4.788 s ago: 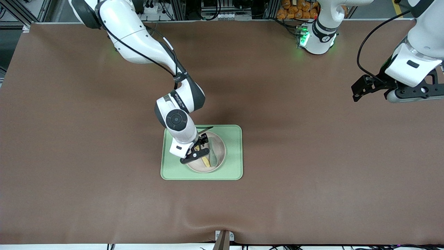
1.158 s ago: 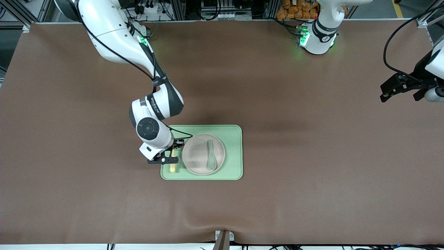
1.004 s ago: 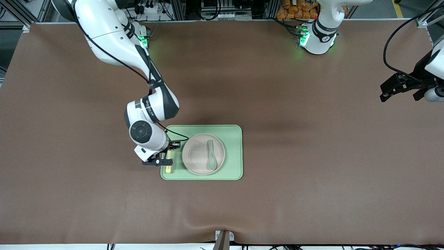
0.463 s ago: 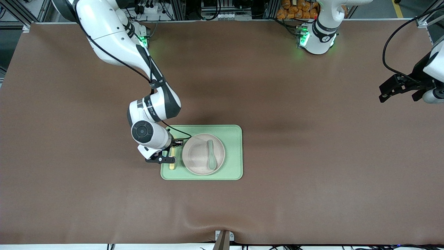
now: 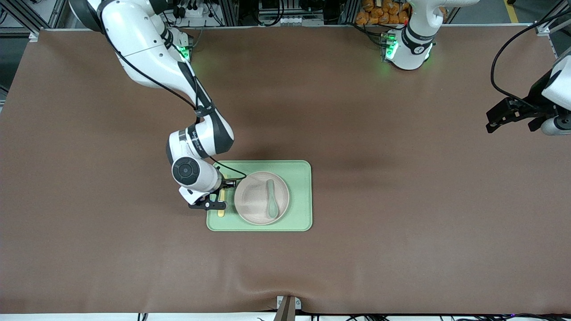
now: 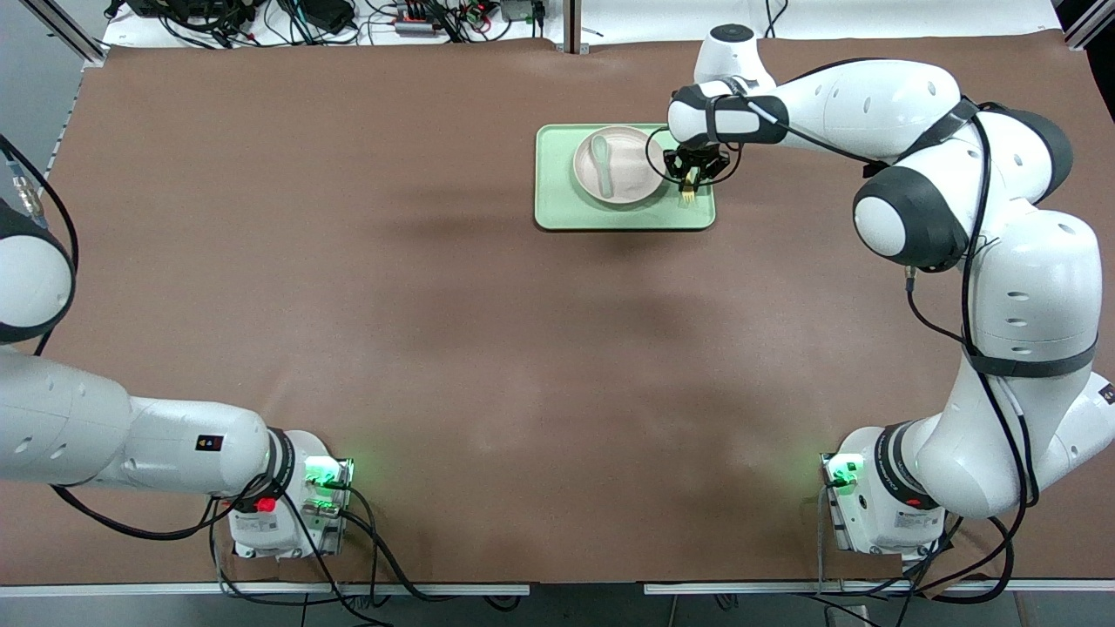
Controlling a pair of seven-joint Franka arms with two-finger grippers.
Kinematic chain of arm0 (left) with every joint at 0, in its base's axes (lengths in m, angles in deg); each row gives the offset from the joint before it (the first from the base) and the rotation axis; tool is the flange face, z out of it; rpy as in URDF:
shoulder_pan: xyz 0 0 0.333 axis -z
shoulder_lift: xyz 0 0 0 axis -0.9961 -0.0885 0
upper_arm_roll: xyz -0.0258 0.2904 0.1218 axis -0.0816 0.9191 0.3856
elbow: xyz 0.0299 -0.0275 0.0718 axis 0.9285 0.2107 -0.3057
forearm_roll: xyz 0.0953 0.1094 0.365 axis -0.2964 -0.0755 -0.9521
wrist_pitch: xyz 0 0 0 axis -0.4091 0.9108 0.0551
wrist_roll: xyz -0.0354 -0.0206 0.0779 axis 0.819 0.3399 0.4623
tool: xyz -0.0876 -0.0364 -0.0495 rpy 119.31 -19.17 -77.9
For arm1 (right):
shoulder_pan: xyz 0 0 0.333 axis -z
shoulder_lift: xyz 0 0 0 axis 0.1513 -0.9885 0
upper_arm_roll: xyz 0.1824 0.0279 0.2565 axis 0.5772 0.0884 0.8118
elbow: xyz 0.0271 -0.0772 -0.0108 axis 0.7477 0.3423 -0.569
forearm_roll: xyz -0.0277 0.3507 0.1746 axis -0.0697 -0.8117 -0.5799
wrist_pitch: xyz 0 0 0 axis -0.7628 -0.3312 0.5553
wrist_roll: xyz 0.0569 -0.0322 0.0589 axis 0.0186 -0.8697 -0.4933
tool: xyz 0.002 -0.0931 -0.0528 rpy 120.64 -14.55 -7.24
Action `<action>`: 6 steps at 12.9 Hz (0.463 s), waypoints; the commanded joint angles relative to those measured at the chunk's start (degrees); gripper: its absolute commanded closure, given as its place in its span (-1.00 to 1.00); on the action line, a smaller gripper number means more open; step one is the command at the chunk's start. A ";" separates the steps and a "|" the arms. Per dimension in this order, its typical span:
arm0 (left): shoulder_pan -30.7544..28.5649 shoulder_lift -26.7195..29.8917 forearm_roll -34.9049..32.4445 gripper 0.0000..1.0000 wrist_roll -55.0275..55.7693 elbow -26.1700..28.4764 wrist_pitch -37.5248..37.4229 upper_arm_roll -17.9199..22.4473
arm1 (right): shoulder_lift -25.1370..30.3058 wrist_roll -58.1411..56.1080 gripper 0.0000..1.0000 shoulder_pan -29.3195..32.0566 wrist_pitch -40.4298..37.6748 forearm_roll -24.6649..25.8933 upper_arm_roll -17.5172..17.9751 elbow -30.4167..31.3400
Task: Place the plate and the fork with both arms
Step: 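Lower the fork onto the green tray and open the right gripper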
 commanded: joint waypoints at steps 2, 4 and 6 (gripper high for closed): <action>-0.43 -0.29 0.94 -1.00 -0.76 -0.79 -0.86 -0.14 | -0.27 0.31 -0.75 -0.37 1.01 -0.93 0.05 0.79; -0.35 -0.29 0.94 -1.00 -0.85 -0.71 -0.86 -0.14 | 0.43 0.31 -1.00 -0.72 0.31 -0.93 0.05 0.26; -0.43 -0.29 0.94 -1.00 -1.11 -0.70 -0.86 -0.14 | 3.58 0.22 -1.00 -0.55 -2.13 -0.93 -0.04 0.17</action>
